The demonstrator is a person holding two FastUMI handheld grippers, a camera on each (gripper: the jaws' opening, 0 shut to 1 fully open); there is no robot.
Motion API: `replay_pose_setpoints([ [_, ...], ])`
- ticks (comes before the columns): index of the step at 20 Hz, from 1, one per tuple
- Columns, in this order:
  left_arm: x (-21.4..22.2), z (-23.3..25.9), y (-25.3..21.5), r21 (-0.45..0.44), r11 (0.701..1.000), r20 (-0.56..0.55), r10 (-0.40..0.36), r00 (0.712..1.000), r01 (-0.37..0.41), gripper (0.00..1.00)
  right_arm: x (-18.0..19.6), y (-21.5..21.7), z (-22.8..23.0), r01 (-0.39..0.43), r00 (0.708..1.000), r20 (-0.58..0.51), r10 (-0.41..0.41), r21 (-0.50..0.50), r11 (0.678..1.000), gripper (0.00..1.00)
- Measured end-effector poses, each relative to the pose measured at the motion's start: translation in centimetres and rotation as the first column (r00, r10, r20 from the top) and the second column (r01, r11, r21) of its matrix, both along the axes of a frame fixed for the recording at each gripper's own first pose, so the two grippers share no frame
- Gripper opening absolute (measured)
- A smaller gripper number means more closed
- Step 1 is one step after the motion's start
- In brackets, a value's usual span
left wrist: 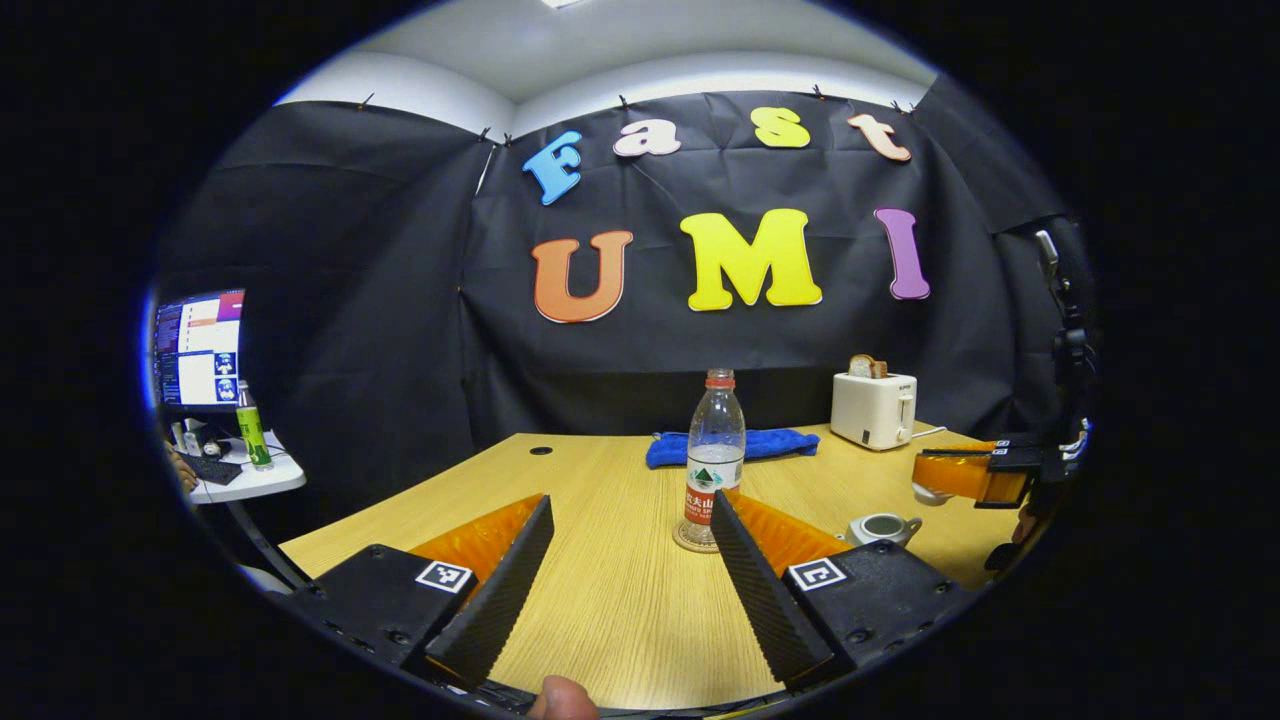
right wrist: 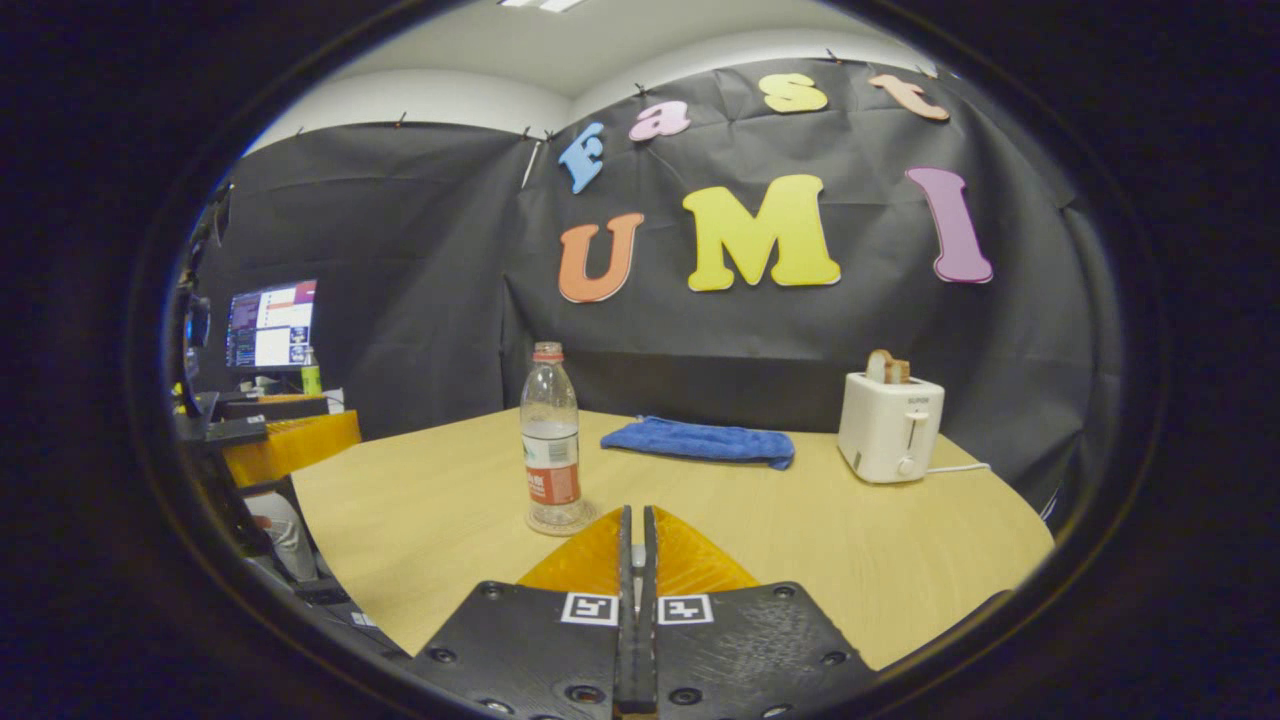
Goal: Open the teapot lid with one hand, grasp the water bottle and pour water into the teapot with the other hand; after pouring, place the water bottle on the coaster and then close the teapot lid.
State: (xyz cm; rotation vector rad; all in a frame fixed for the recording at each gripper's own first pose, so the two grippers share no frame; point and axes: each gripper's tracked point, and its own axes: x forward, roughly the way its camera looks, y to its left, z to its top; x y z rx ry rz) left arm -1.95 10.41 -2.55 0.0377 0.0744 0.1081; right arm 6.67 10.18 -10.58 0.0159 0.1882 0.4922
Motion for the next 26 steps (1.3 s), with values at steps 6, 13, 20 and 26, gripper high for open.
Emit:
replay_pose_setpoints([
  [6,-1.4,1.4,0.2,0.038,0.999,0.030,0.004,1.000,-0.005,0.98,1.6,1.4,-1.8,-0.016,1.000,-0.025,0.016,-0.007,1.000,0.00],
  [13,-2.2,2.3,0.2,0.043,0.999,0.047,0.008,0.999,-0.010,0.98,2.1,1.9,-3.2,-0.028,0.999,-0.035,0.027,-0.017,0.999,0.00],
  [20,-2.2,2.3,0.7,0.032,0.999,0.044,0.024,0.999,-0.025,0.98,1.9,2.1,-4.1,-0.037,0.999,-0.034,0.036,-0.023,0.999,0.00],
  [26,-2.1,2.0,1.0,0.020,0.999,0.033,0.034,0.999,-0.035,0.98,1.8,2.1,-4.4,-0.022,0.999,-0.032,0.021,-0.025,0.999,0.04],
])
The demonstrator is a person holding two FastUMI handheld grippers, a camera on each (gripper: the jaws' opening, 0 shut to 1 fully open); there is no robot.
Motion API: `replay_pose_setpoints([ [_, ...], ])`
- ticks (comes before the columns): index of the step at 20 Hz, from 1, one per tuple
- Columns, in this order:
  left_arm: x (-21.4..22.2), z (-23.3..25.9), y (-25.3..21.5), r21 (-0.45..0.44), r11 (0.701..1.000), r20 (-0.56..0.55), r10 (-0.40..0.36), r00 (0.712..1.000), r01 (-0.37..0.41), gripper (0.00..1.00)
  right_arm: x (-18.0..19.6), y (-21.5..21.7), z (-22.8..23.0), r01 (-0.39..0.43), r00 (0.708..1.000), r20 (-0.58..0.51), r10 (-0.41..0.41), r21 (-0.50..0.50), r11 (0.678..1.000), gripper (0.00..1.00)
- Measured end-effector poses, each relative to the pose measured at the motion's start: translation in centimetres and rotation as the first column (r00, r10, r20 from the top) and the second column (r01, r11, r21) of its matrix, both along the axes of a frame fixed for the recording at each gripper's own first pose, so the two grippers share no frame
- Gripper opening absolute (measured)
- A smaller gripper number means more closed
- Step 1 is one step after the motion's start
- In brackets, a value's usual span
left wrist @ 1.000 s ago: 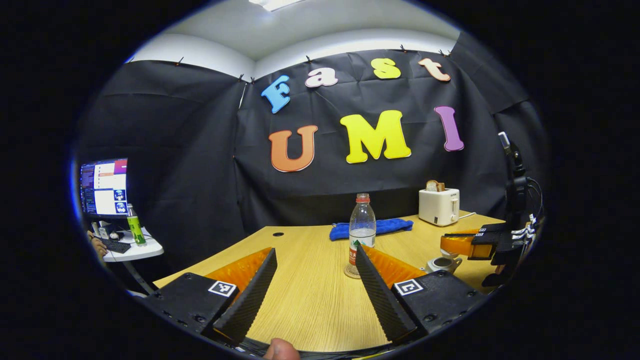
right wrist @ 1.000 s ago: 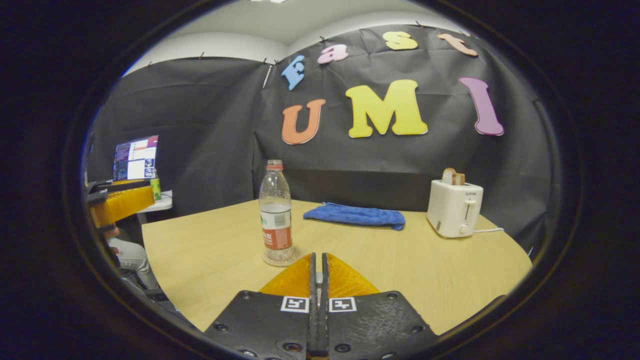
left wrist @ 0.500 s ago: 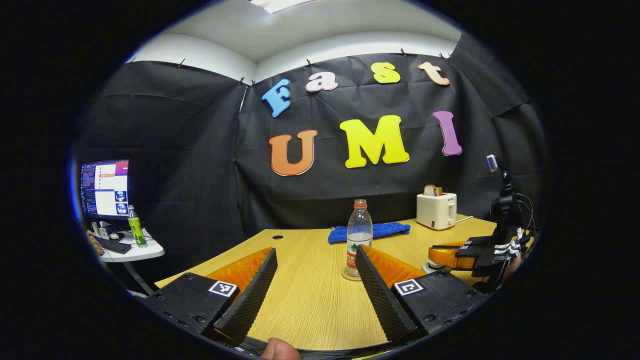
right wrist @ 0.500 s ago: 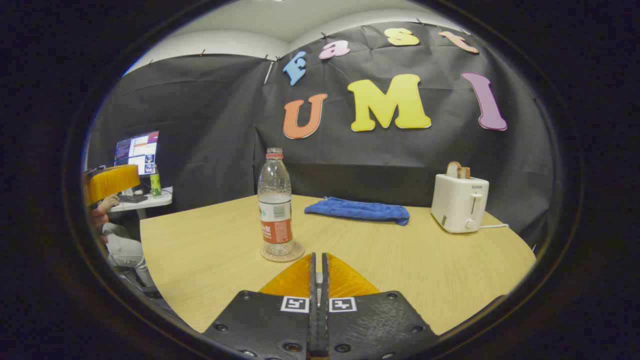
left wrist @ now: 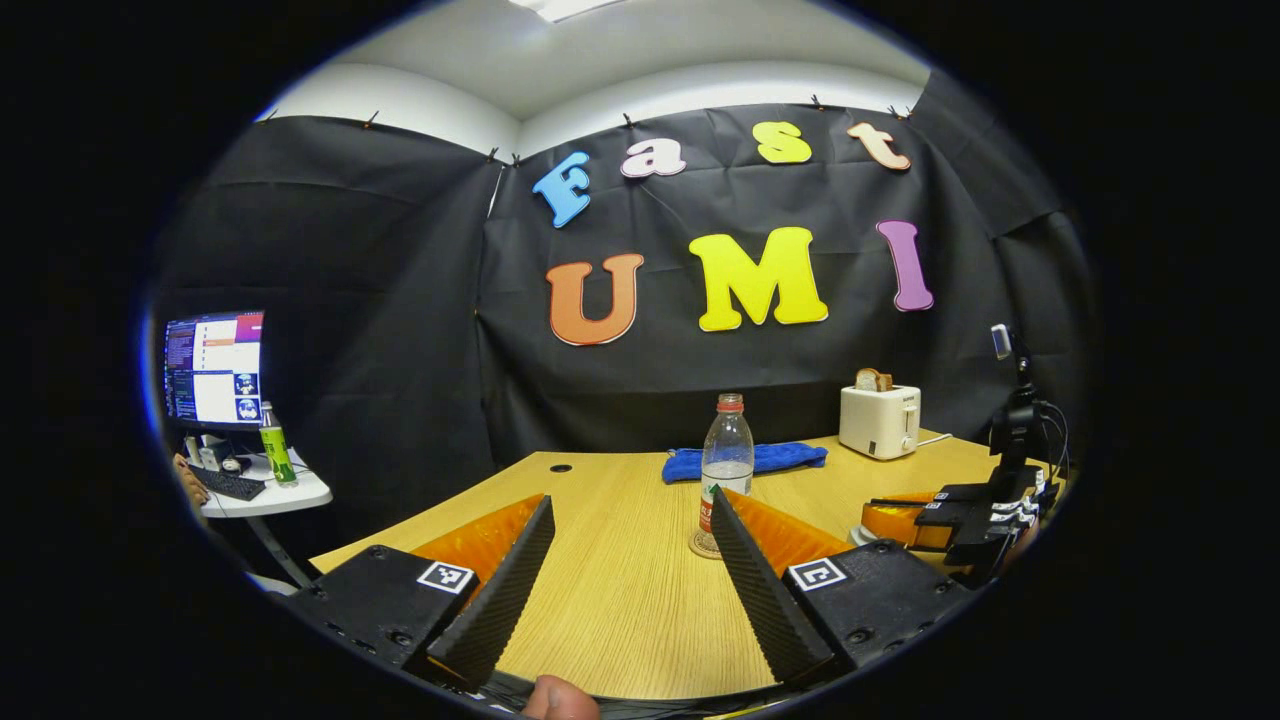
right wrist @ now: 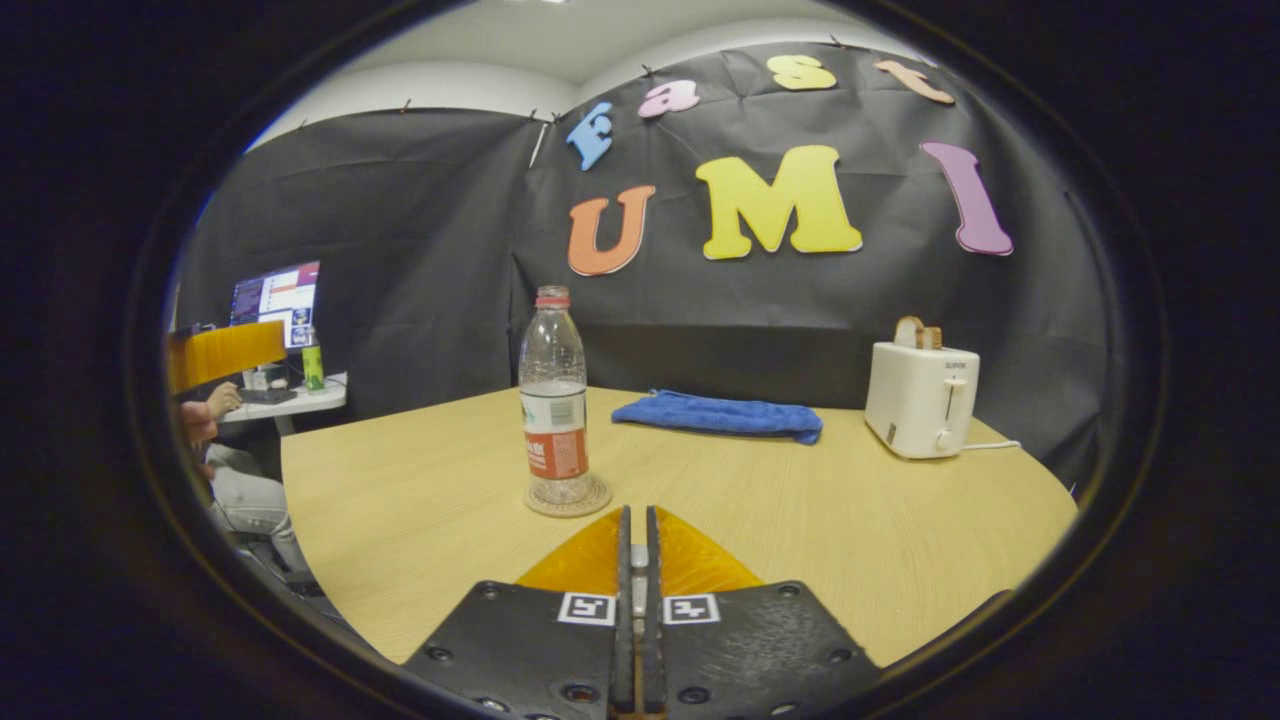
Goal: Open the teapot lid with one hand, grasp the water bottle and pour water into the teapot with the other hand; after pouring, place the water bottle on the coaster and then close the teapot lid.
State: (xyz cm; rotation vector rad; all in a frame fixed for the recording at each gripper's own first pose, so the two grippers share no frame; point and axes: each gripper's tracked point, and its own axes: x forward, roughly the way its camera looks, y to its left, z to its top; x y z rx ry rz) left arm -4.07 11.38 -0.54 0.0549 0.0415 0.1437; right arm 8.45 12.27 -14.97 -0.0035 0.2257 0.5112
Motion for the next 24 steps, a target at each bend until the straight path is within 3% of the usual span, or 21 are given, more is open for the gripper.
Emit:
replay_pose_setpoints([
  [3,0.0,0.0,-0.2,-0.008,1.000,0.000,-0.002,1.000,0.002,0.98,-0.4,0.2,0.3,0.002,1.000,0.005,-0.002,-0.003,1.000,0.06],
  [9,0.4,-0.2,-2.1,-0.049,0.998,0.010,-0.037,0.999,0.037,0.98,-1.5,-2.7,3.5,0.117,0.993,0.017,-0.119,0.060,0.991,0.95],
  [13,1.4,0.3,-4.8,-0.059,0.994,0.022,-0.094,0.995,0.095,0.98,-3.9,-7.2,7.6,0.237,0.965,0.099,-0.245,0.087,0.968,0.98],
  [18,1.5,0.8,-7.2,-0.018,0.992,0.041,-0.128,0.991,0.128,0.98,-8.2,-13.0,11.0,0.394,0.898,0.190,-0.396,0.049,0.918,0.98],
  [21,0.9,0.6,-8.0,-0.009,0.988,0.032,-0.152,0.988,0.152,0.98,-10.6,-14.0,12.1,0.437,0.875,0.216,-0.433,0.029,0.899,0.96],
  [24,0.0,1.0,-7.8,-0.002,0.990,0.036,-0.142,0.989,0.143,0.98,-12.3,-13.4,12.4,0.440,0.873,0.210,-0.439,0.044,0.897,0.96],
])
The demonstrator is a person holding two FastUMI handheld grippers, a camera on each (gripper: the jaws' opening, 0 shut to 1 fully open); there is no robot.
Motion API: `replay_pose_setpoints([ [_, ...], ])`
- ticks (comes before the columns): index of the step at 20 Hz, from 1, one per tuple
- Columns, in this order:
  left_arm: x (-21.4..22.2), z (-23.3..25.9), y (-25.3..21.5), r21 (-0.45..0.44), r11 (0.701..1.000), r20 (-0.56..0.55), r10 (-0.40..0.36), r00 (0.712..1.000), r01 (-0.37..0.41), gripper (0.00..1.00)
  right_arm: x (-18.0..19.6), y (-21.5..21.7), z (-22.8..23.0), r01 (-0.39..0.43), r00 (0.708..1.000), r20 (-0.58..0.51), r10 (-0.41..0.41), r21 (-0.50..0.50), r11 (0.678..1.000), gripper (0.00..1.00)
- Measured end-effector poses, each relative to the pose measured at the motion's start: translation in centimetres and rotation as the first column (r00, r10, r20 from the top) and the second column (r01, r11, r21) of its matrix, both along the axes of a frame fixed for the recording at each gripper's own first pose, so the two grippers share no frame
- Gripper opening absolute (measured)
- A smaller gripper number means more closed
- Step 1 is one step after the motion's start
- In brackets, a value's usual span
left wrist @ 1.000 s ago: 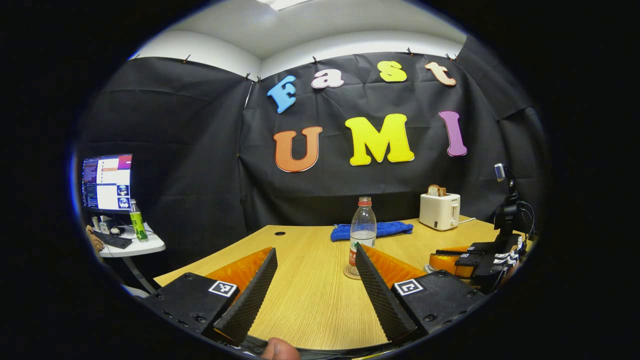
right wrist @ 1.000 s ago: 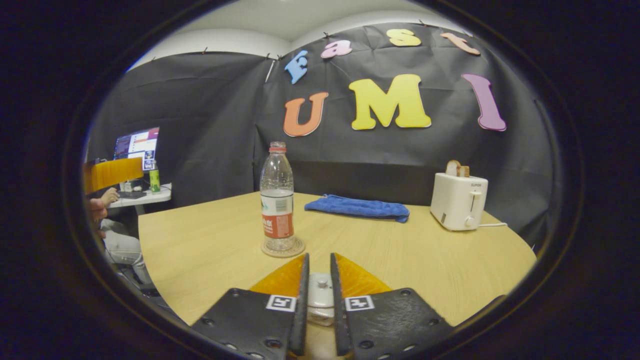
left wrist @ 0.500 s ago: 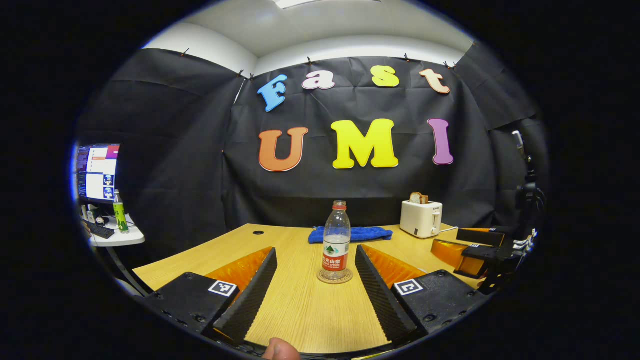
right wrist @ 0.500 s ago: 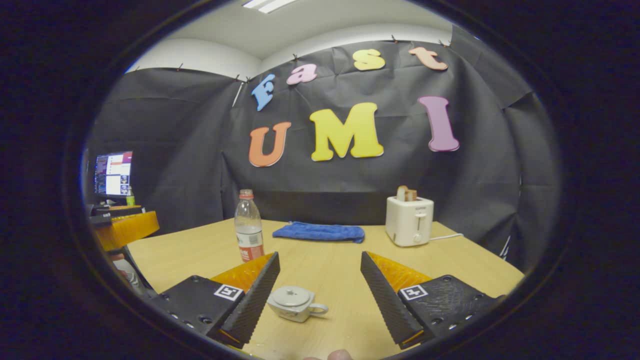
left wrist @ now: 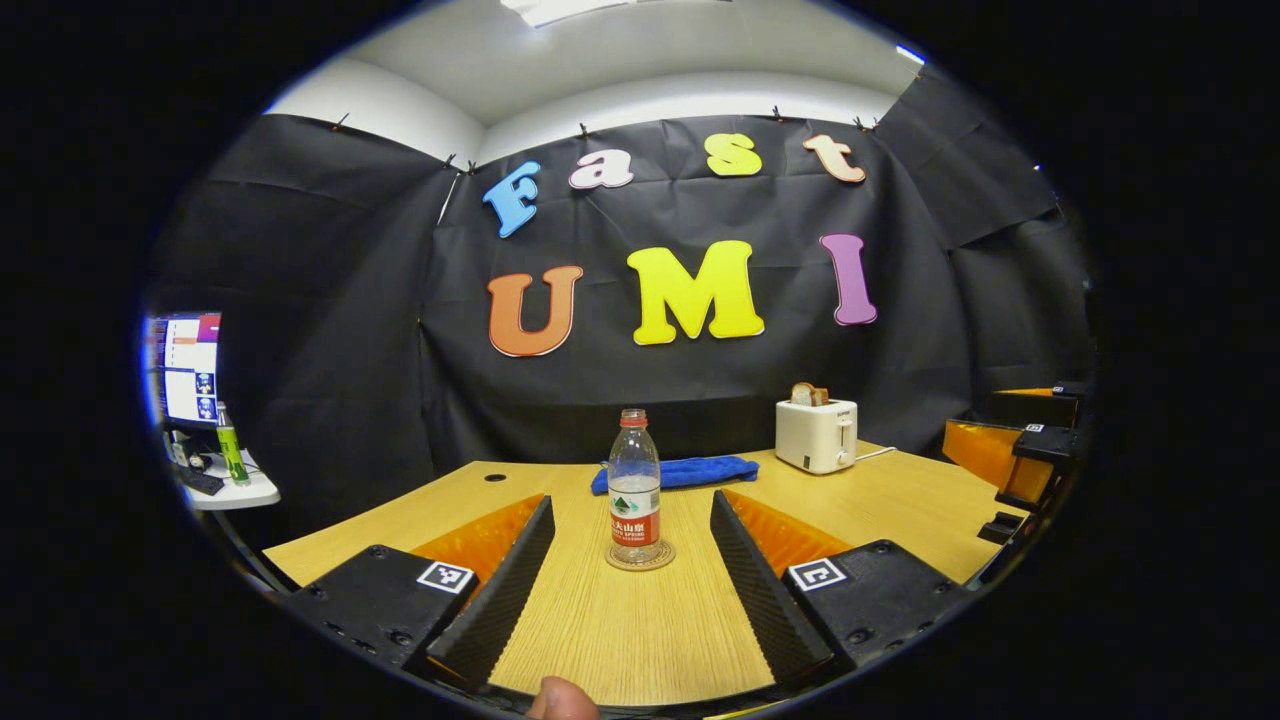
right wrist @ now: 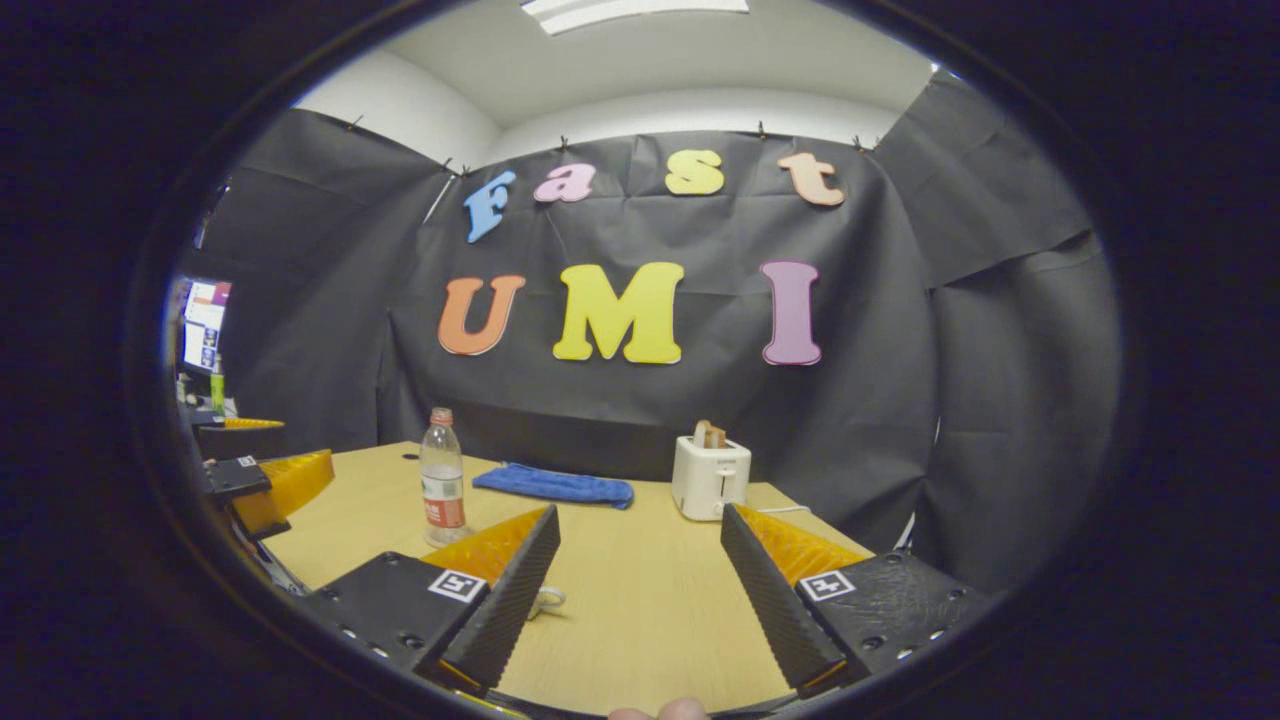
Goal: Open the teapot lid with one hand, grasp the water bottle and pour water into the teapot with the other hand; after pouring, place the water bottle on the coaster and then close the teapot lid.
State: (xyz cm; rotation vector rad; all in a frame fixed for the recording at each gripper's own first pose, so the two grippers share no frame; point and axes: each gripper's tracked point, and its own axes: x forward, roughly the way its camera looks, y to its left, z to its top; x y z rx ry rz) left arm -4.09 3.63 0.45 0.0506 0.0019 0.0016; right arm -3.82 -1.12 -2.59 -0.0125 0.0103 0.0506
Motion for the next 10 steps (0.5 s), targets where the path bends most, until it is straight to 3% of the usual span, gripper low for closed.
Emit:
replay_pose_setpoints([
  [10,-0.2,0.3,2.2,-0.025,0.999,0.006,0.033,0.999,-0.032,0.98,-1.0,2.6,0.9,-0.003,1.000,0.007,0.003,0.001,1.000,0.95],
])
